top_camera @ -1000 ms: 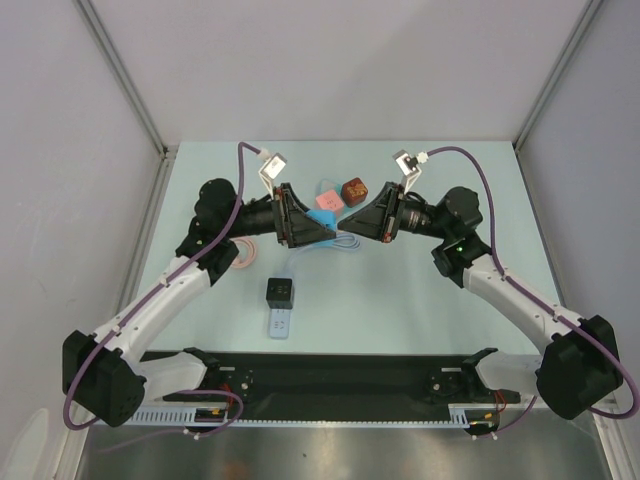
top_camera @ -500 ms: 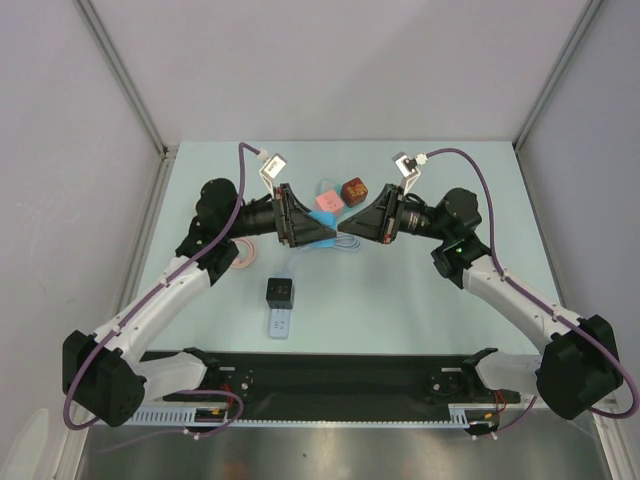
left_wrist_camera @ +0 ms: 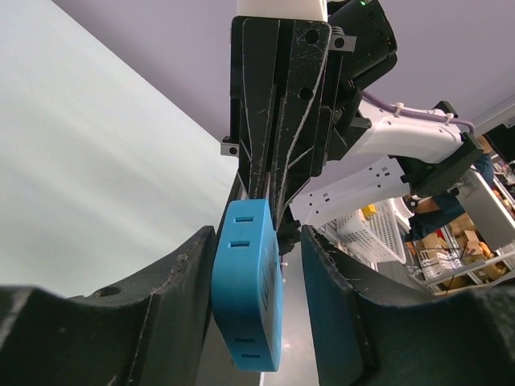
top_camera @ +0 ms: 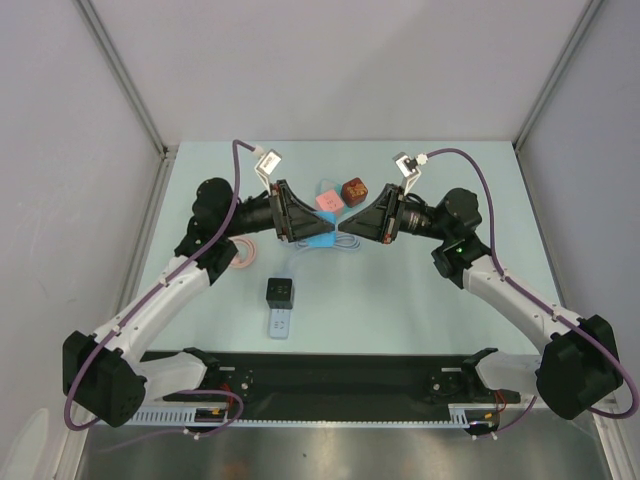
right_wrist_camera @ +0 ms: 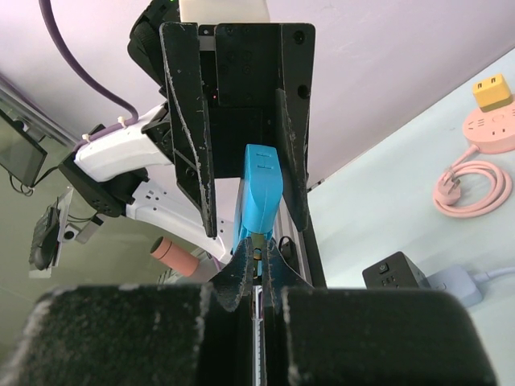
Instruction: Insert the plug
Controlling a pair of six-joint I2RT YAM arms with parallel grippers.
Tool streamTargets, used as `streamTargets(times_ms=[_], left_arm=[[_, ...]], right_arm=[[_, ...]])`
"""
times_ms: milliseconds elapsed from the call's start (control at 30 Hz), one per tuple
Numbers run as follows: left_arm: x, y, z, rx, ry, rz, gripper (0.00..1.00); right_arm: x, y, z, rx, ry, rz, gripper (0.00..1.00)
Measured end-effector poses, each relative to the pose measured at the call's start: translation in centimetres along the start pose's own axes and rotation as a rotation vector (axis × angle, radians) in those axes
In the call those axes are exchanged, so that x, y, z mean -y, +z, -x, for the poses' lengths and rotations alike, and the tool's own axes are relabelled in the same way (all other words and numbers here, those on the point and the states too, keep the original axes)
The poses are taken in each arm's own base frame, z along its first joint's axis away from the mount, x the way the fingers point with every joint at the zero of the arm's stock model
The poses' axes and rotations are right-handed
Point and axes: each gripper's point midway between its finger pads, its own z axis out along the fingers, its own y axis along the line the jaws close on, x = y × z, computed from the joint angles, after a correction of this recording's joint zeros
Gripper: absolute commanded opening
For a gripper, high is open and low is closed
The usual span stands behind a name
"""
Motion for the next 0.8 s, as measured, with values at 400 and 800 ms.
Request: streamTargets(times_ms=[400, 800], left_arm=[[-0.11, -0.02, -0.21, -0.002, -0.003, -0.003, 0.49], [-0.25, -0.12, -0.74, -0.024, -0.017, -0.001, 0.46]], right_arm=[[0.02, 0.0, 0.02, 0.001, 0.001, -0.001, 0.0], [0.0, 0.0, 0.02, 0.001, 0.007, -0.001, 0.0]])
